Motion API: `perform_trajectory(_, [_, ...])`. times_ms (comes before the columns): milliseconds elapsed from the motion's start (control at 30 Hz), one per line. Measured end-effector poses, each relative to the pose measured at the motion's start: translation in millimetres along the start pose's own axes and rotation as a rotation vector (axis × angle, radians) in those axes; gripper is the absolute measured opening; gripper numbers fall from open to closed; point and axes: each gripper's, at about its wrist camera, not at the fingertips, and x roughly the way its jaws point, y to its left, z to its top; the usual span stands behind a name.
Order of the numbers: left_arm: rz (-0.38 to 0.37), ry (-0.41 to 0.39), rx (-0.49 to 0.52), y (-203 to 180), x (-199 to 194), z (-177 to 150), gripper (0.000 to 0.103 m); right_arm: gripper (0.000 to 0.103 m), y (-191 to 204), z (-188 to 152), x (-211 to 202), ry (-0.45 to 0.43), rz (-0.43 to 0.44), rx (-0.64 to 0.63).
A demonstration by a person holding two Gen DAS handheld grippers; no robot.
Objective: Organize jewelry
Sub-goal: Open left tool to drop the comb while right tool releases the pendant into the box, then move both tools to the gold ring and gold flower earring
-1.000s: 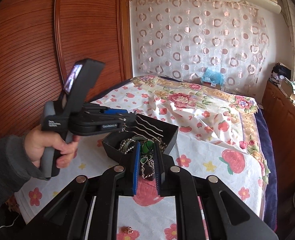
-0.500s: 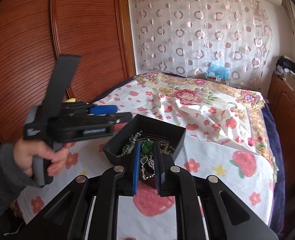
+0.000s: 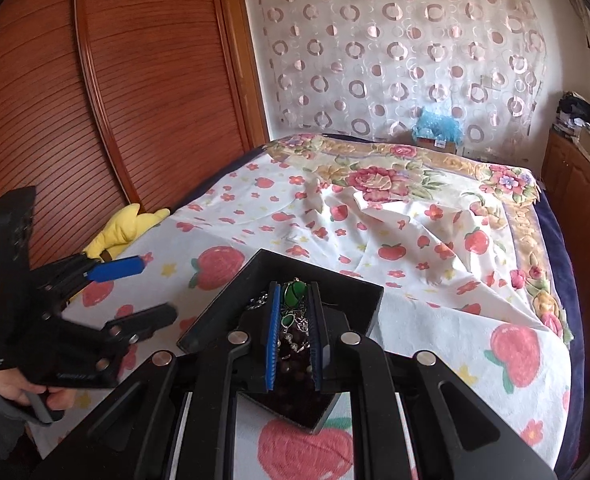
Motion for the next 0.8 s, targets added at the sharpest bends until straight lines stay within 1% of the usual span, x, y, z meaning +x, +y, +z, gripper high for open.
perform_trajectory(133, [0.0,0.001,0.01,2.5,-8.2,-10.4,0.081,0.015,-0.1,-0.5,7.2,0.011,-0.016,-0.002])
perform_trajectory(333, [0.013,0.012,0.024,0.7,-10.3,-20.6,0.086,0.016,-4.8,-3.8,16.7,0.032,-0.039,0.011])
perform_trajectory(433, [-0.001,0.021,0.02,-1.4,-9.8,-24.3,0.087,0.016,-6.5,-6.5,16.6,0.032,-0.046,0.016])
perform_trajectory(467, [-0.013,0.021,0.019,-2.5,-10.5,-25.8,0.088,0.019,-6.8,-7.0,15.5,0.028,-0.049,0.015])
perform_trajectory(500, [-0.021,0.019,0.019,-3.5,-11.3,-26.8,0.089,0.03,-7.3,-7.9,13.6,0.025,-0.055,0.013])
perform_trajectory(567, [-0.04,0.014,0.021,-6.8,-14.3,-29.5,0.093,0.041,-8.3,-9.3,8.0,0.012,-0.059,0.008])
perform_trajectory(667, [-0.06,0.011,0.026,-12.1,-18.5,-32.6,0.094,0.041,-9.3,-12.1,-2.5,-0.007,-0.057,0.009])
perform_trajectory(800, [-0.072,0.018,0.043,-19.6,-23.4,-38.6,0.095,0.041,-3.5,-28.8,-26.2,-0.021,-0.059,-0.019])
